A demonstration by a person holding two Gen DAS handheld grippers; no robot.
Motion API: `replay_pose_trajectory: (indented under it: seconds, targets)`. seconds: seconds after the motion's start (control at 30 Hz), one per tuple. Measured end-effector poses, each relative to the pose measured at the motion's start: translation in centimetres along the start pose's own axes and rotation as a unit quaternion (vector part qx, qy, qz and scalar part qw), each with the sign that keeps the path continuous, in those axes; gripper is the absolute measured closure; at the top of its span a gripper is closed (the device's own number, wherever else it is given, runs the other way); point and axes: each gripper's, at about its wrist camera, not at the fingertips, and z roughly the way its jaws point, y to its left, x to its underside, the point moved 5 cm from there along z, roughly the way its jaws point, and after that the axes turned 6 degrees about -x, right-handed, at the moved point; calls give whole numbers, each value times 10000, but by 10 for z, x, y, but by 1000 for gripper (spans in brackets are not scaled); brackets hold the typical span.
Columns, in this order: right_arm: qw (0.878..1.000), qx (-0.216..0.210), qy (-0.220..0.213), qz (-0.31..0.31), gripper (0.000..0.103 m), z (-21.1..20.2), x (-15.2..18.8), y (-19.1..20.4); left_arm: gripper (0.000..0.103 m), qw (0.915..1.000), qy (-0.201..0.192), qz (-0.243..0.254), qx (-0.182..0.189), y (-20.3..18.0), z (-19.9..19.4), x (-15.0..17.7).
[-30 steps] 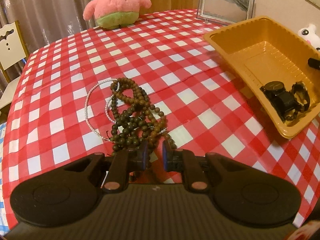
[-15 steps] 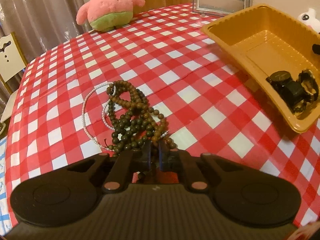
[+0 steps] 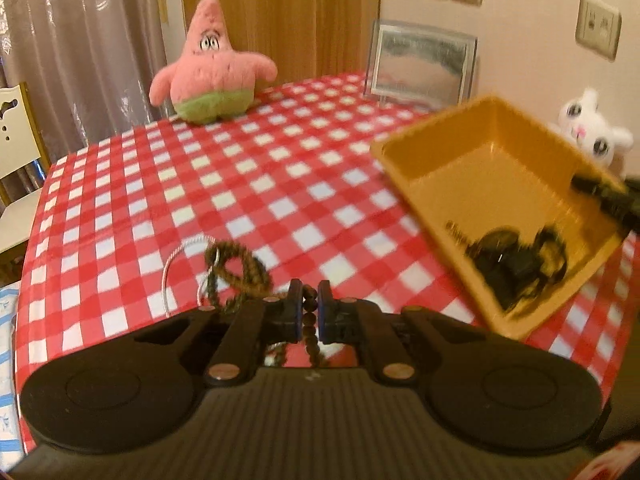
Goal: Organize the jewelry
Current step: 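Grasp a dark bead strand from the pile with the left tool, then lift the bead strand and lower it into the orange tray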
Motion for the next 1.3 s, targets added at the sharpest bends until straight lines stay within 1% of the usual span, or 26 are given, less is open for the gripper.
replay_pose_trajectory:
  seconds: [0.13, 0.27, 0.43, 0.73, 0.9, 1.07, 1.3]
  targets:
    - [10000, -11, -16, -2, 100, 0, 0, 0, 97, 9996, -247, -99, 123, 0, -14, -19]
    - [10000, -20, -40, 12, 100, 0, 0, 3, 97, 9984, -498, -209, 163, 3, -30, -36]
    - [10000, -39, -55, 22, 100, -1, -1, 4, 97, 9955, -788, -479, 227, 19, -53, -61]
    - [10000, -55, -69, 34, 100, -2, -3, 5, 97, 9915, -1101, -643, 277, 51, -84, -96]
    - [9999, -63, -94, 32, 100, -3, -4, 7, 97, 9905, -1242, -532, 256, 55, -98, -108]
    - [9999, -64, -102, 34, 100, -4, -6, 8, 97, 9888, -1364, -502, 341, 52, -109, -114]
    - [9999, -62, -109, 30, 100, -4, -6, 8, 97, 9867, -1461, -432, 568, 35, -117, -118]
